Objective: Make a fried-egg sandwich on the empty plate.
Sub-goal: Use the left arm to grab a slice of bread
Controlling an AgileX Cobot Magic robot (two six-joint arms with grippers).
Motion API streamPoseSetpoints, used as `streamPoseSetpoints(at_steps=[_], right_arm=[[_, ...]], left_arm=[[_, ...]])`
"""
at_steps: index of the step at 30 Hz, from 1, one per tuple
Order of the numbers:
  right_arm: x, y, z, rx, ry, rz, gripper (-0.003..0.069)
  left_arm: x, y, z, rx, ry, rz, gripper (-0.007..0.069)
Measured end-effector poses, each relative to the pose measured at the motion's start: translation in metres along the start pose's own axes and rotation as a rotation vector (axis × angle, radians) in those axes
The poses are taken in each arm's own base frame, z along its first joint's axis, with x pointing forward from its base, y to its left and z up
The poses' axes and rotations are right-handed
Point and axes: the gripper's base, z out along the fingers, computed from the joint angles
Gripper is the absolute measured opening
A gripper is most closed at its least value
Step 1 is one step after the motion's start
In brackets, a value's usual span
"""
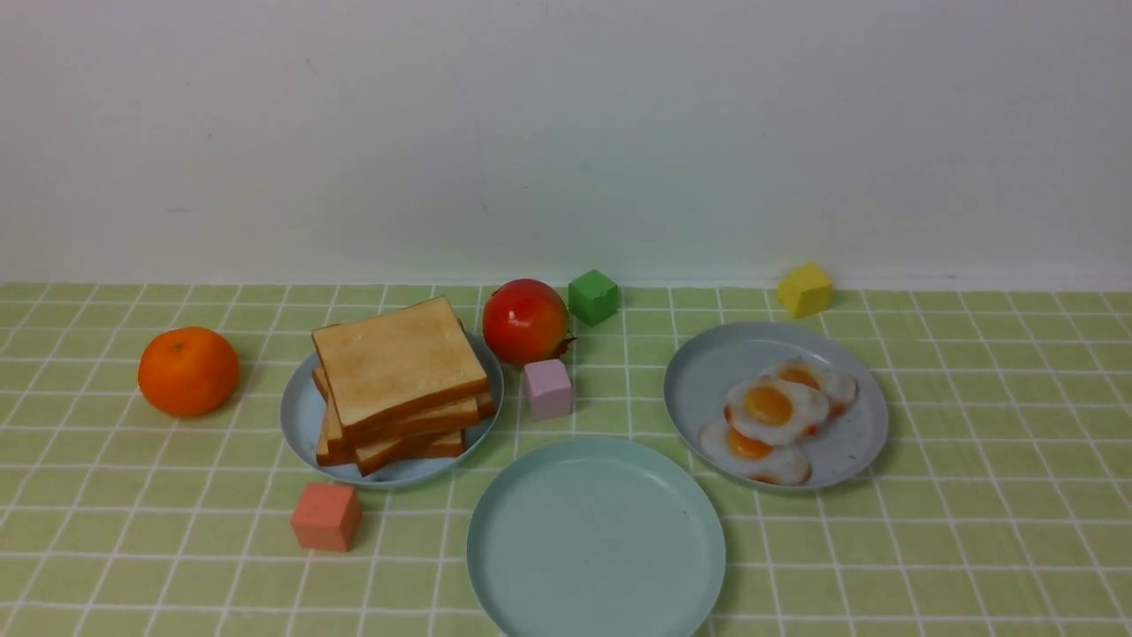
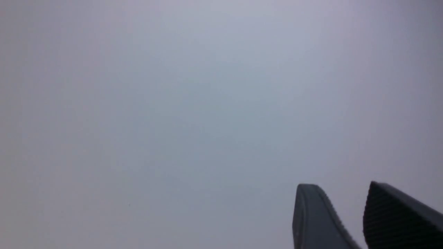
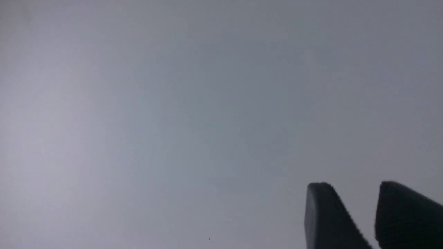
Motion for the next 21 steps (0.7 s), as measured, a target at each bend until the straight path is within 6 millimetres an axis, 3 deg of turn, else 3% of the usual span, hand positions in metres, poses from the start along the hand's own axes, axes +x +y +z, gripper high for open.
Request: streamPoseSetpoints(at_steps=[3,5,7,8,11,14,17,18,20,21], right_arm=[[-0.024,0.021,0.04,0.036,0.153,-0.04,0.0241],[-0.027,0.026,0.062,0.081,0.286,-0.068,0.0241],[-0.024,0.026,0.085,0.125,0.404,-0.118,0.0241],[-0.02,0.024,0.089,0.137,0.431,-0.127,0.0241],[-0.001,0.012,0.114,0.19,0.566,-0.257,0.0241],[0.017,0.0,0.126,0.224,0.652,-0.275,0.0241],[0.04,-0.01,0.131,0.274,0.788,-0.217,0.0241],[0.04,-0.01,0.131,0.274,0.789,-0.214,0.0241],[0.062,-0.019,0.133,0.315,0.948,-0.175,0.0241],[0.064,-0.02,0.132,0.315,0.961,-0.177,0.0241]], left_arm=[[-0.019,-0.021,0.039,-0.087,0.199,0.002,0.0237],[-0.016,-0.021,0.058,-0.159,0.341,0.005,0.0237],[0.001,-0.012,0.082,-0.279,0.556,0.011,0.0237],[0.003,-0.011,0.084,-0.289,0.573,0.01,0.0237],[0.04,0.018,0.112,-0.44,0.804,0.073,0.0237],[0.071,0.041,0.127,-0.541,0.958,0.074,0.0237],[0.107,0.063,0.138,-0.65,1.136,-0.004,0.0237],[0.108,0.063,0.138,-0.652,1.141,-0.01,0.0237],[0.144,0.083,0.145,-0.74,1.286,-0.097,0.0237],[0.146,0.084,0.146,-0.745,1.293,-0.104,0.0237]])
